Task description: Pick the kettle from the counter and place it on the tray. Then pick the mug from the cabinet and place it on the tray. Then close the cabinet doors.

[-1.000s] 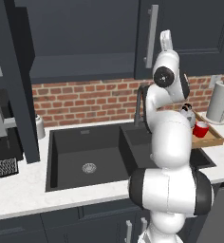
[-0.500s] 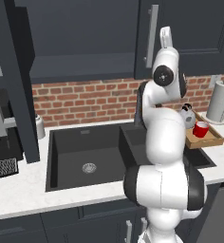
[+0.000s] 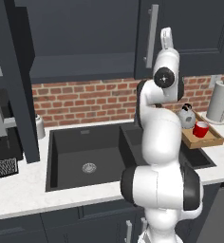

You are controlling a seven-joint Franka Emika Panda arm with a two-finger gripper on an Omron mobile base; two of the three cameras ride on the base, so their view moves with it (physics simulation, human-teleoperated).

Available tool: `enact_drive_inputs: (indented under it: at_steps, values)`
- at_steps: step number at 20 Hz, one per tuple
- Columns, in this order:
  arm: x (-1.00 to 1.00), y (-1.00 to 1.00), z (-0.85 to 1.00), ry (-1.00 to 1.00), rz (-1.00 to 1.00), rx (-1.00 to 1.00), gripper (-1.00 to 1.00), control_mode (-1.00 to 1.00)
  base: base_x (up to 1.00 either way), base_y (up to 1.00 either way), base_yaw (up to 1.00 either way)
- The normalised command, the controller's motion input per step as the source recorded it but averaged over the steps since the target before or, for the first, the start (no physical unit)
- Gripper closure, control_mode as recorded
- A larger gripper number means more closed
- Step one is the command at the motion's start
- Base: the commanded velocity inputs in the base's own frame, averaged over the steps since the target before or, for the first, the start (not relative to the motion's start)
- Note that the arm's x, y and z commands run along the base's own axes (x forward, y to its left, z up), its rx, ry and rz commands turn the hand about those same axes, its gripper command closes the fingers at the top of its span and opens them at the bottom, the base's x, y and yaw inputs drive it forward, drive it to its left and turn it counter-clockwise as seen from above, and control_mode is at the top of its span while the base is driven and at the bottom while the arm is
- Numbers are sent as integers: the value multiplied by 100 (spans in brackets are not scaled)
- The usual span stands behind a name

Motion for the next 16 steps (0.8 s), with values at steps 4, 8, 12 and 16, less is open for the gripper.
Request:
enact_drive_inputs:
  at_steps: [4, 8, 12, 16]
  values:
    - [4, 0, 0, 0, 0, 0, -100, -100, 0, 0, 0]
    - [-22, 1, 0, 0, 0, 0, -100, -100, 0, 0, 0]
    - [-48, 1, 8, 0, 1, 0, -100, -100, 0, 0, 0]
    - [-56, 0, 19, 0, 0, 0, -100, -100, 0, 0, 0]
